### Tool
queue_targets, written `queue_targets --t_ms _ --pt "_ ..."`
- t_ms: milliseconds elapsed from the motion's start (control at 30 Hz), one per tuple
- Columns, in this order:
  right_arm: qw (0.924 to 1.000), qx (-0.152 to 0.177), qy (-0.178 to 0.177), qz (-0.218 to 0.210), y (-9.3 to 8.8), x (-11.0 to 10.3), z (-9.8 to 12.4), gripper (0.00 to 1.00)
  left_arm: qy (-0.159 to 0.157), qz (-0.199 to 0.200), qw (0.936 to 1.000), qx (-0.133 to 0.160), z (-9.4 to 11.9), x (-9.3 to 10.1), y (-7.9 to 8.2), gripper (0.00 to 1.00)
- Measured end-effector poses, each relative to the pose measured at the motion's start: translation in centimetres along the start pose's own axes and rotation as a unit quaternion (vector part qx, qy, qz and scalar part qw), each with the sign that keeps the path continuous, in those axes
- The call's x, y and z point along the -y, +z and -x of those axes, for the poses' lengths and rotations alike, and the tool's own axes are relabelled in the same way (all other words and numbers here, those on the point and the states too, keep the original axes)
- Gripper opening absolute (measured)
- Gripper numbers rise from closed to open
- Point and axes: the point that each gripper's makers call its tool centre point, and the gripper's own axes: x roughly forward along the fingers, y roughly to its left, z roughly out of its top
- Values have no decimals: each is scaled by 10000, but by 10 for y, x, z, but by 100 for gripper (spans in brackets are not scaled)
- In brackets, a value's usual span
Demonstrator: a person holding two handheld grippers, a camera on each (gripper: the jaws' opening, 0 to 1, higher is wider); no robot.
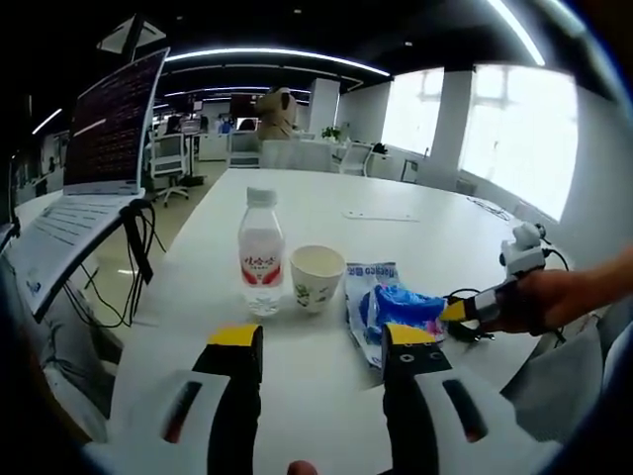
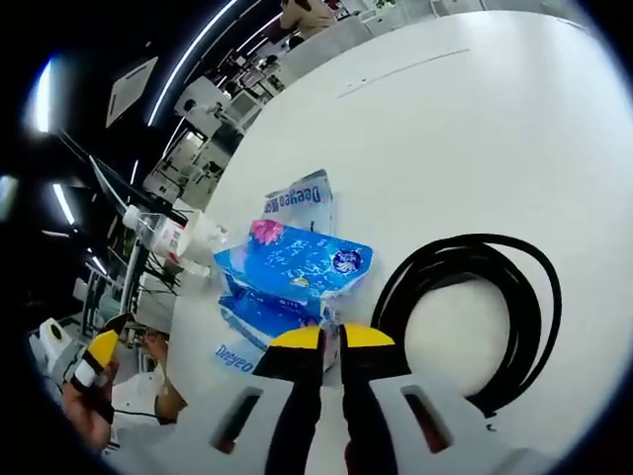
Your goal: Arrange the tabletop items into an orderly group along one side of the table until the central work area is clear of visible clutter.
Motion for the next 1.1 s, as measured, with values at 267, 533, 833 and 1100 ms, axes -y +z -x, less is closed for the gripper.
queue_targets --t_ms 267,533,833,1100 --pt "10000 8 -11 59 0 3 4 0 -22 -7 10000 4 -2 1 0 48" --pt "10000 21 -9 59 0 6 5 0 -37 35 10000 6 -1 2 0 48" --pt "9999 61 14 90 1 8 8 0 -43 43 10000 -22 -1 3 -3 48" --pt "9997 221 -2 120 13 13 18 0 -29 60 10000 -33 0 2 -5 48"
